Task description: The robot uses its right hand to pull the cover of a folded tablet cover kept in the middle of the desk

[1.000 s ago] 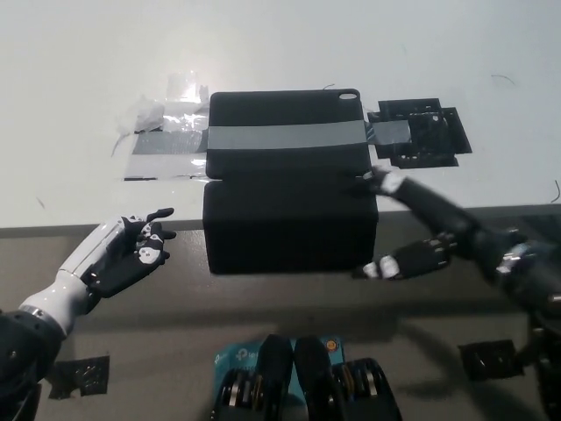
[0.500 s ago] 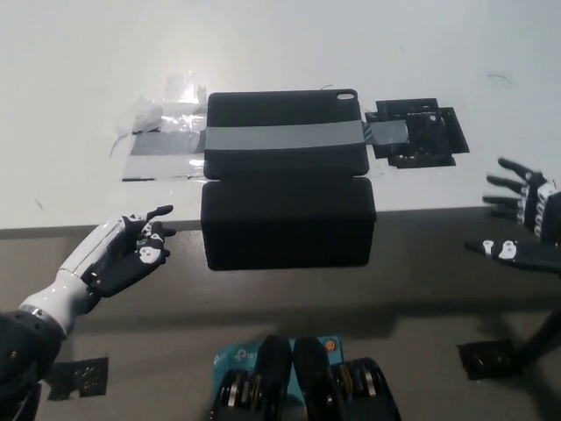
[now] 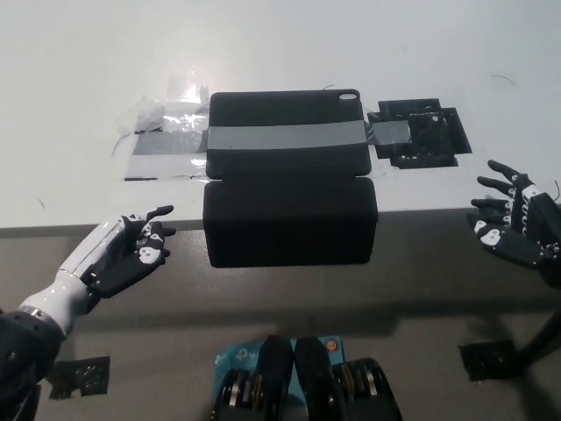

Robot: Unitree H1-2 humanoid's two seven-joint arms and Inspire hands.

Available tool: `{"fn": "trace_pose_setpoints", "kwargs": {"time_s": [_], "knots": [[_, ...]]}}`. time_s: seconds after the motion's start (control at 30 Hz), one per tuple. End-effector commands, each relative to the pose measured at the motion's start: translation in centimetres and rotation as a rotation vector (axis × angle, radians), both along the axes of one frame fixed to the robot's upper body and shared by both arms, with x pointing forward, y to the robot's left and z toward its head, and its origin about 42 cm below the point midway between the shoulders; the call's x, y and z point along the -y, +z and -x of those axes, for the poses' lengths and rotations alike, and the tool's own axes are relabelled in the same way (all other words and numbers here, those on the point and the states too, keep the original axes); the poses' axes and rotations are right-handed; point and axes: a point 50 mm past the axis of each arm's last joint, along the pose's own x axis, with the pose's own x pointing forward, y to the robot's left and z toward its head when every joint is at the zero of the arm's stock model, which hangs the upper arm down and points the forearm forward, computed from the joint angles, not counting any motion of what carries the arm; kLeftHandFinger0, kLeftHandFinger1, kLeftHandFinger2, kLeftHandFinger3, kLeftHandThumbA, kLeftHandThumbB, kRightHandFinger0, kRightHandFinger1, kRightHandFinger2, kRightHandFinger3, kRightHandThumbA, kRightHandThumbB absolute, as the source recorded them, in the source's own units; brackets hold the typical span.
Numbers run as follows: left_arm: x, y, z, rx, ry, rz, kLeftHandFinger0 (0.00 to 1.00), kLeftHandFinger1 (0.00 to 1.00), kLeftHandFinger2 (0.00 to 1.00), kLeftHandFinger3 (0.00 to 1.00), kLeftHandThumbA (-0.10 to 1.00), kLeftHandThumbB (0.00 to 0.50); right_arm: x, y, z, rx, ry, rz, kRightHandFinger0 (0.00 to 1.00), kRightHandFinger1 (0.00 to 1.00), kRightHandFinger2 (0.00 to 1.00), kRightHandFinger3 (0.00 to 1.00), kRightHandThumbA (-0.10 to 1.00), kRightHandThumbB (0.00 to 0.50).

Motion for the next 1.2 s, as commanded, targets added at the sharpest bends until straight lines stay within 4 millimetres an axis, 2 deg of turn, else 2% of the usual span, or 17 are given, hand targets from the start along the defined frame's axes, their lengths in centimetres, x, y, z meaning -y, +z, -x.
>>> {"fn": "trace_pose_setpoints", "kwargs": {"time_s": [0.0, 0.13, 0.37, 0.47, 0.57, 0.6, 0.63, 0.7, 0.8, 1.03, 1.17], "knots": [[-0.4, 0.8, 0.3, 0.024, -0.011, -0.018, 0.74, 0.83, 0.94, 1.00, 1.00, 0.120, 0.6, 1.2, 0.2, 0.088, -0.027, 0.028, 0.63, 0.73, 0.88, 1.00, 0.63, 0.004], [-0.5, 0.8, 0.3, 0.016, -0.010, -0.014, 0.74, 0.82, 0.93, 1.00, 1.00, 0.116, 0.6, 1.1, 0.1, 0.091, -0.022, 0.040, 0.62, 0.72, 0.88, 1.00, 0.64, 0.000], [-0.5, 0.2, 0.6, 0.011, -0.009, -0.016, 0.74, 0.82, 0.93, 1.00, 1.00, 0.168, 0.8, 0.6, 0.4, 0.078, -0.001, 0.043, 0.61, 0.72, 0.88, 1.00, 0.68, 0.012], [-0.5, 0.2, 0.6, 0.010, -0.009, -0.009, 0.73, 0.82, 0.93, 1.00, 1.00, 0.158, 0.8, 0.5, 0.4, 0.077, 0.004, 0.042, 0.60, 0.72, 0.88, 1.00, 0.71, 0.022], [-0.4, -0.4, 1.1, 0.001, -0.011, -0.005, 0.73, 0.82, 0.93, 1.00, 1.00, 0.146, 0.9, 0.2, 0.8, 0.059, 0.008, 0.053, 0.62, 0.74, 0.88, 1.00, 0.79, 0.036], [-0.4, -0.4, 1.1, 0.002, -0.011, -0.004, 0.73, 0.82, 0.93, 1.00, 1.00, 0.153, 0.9, 0.2, 0.8, 0.062, 0.007, 0.064, 0.61, 0.73, 0.88, 1.00, 0.83, 0.057], [-0.5, -0.5, 1.1, 0.002, -0.009, -0.006, 0.73, 0.81, 0.93, 1.00, 1.00, 0.152, 1.0, 0.2, 0.8, 0.063, 0.010, 0.063, 0.61, 0.73, 0.88, 1.00, 0.83, 0.049], [-0.5, -0.7, 1.1, -0.002, -0.003, 0.000, 0.72, 0.81, 0.92, 1.00, 1.00, 0.155, 0.9, 0.4, 0.7, 0.061, 0.009, 0.063, 0.62, 0.73, 0.87, 1.00, 0.78, 0.017], [-0.5, -0.6, 1.2, -0.005, -0.004, 0.001, 0.74, 0.82, 0.93, 1.00, 1.00, 0.140, 0.9, 0.4, 0.7, 0.063, 0.003, 0.063, 0.60, 0.72, 0.87, 1.00, 0.76, 0.001], [-0.5, -0.8, 1.2, -0.008, -0.003, 0.000, 0.74, 0.83, 0.94, 1.00, 1.00, 0.138, 0.9, 0.4, 0.6, 0.060, -0.006, 0.074, 0.62, 0.74, 0.89, 1.00, 0.68, 0.000], [-0.5, -0.7, 1.3, -0.012, -0.001, 0.001, 0.76, 0.83, 0.95, 1.00, 1.00, 0.137, 0.8, 0.5, 0.7, 0.068, 0.002, 0.087, 0.63, 0.75, 0.90, 1.00, 0.74, 0.010]]}}
